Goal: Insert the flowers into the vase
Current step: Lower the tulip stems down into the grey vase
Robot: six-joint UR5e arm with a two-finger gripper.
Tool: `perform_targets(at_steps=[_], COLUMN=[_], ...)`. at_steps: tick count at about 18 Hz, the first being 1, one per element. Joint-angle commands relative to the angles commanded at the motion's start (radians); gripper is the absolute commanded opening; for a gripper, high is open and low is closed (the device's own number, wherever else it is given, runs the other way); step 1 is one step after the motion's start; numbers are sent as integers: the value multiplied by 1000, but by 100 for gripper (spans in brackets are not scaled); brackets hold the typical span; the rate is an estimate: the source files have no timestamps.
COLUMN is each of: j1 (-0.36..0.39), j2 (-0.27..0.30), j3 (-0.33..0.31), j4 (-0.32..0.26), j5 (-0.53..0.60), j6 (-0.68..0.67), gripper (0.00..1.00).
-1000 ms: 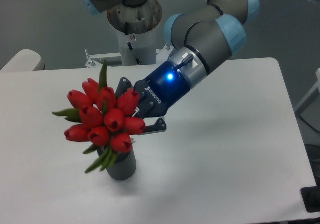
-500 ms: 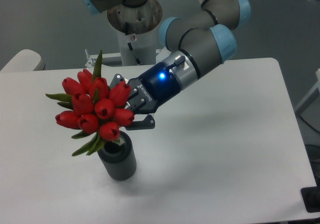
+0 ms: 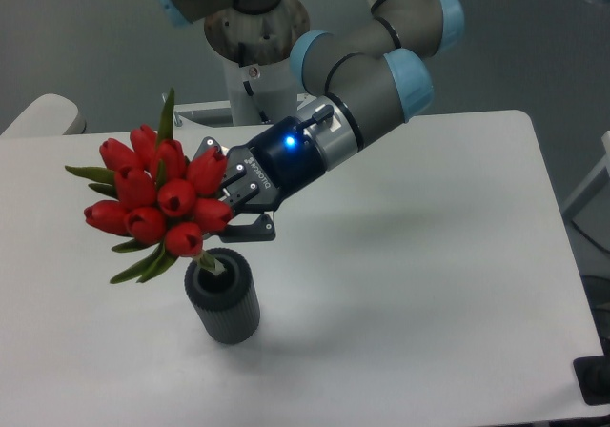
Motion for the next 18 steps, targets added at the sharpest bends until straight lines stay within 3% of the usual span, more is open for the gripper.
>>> perform_targets(at_steps=[8,18], j1=[5,29], j2=[-32,-58], j3=[-75,-143], j4=[0,0], j5=[2,2], j6=[158,216], gripper=[26,27])
